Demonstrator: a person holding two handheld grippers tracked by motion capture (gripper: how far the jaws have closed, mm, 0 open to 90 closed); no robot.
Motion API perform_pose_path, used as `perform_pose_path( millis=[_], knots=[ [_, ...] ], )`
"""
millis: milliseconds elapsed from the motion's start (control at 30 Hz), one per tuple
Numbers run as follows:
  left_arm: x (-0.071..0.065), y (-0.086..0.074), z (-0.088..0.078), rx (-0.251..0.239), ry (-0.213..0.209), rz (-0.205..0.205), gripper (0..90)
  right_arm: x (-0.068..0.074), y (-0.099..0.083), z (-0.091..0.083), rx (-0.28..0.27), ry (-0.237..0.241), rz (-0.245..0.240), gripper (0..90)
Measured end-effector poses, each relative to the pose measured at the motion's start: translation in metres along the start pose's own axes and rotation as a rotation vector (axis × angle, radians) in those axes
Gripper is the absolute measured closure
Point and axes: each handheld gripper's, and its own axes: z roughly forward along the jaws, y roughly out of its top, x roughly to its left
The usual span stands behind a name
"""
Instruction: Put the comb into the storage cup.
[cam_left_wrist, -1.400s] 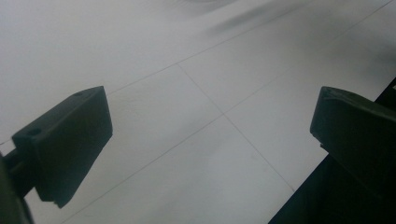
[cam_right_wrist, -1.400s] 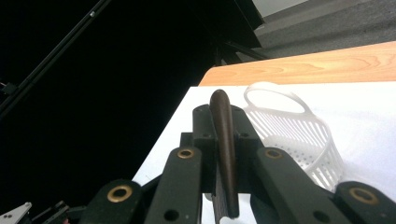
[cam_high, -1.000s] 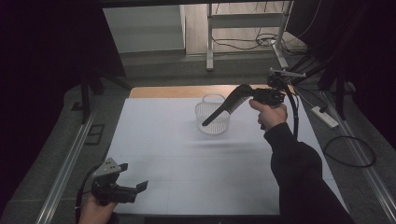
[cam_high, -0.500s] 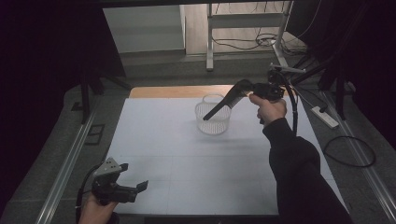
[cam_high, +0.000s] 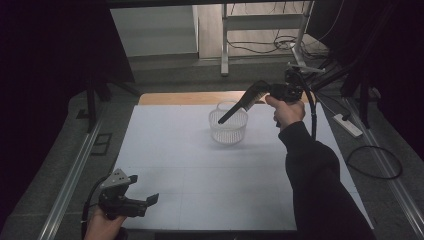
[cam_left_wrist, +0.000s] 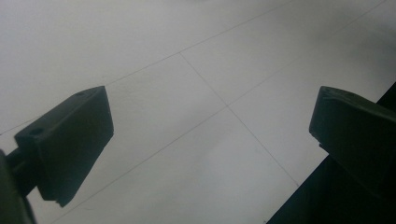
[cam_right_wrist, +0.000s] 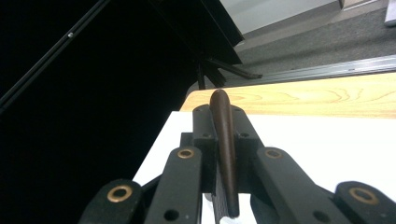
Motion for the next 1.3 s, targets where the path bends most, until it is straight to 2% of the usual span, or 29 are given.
perform_pose_path(
  millis=[667,1100,1300],
  knots=[
    [0.000,0.000,0.000,0.001,-0.001,0.002,0.4,-0.008,0.000,0.016,-0.002,-0.039,-0.023,83.8],
    [0.000,0.000,0.001,0.006,-0.001,0.002,0.4,-0.009,-0.009,0.033,0.015,-0.076,-0.057,83.8],
    [0.000,0.000,0.001,0.006,-0.002,0.002,0.4,-0.012,-0.015,0.041,0.027,-0.081,-0.052,83.8]
  ],
)
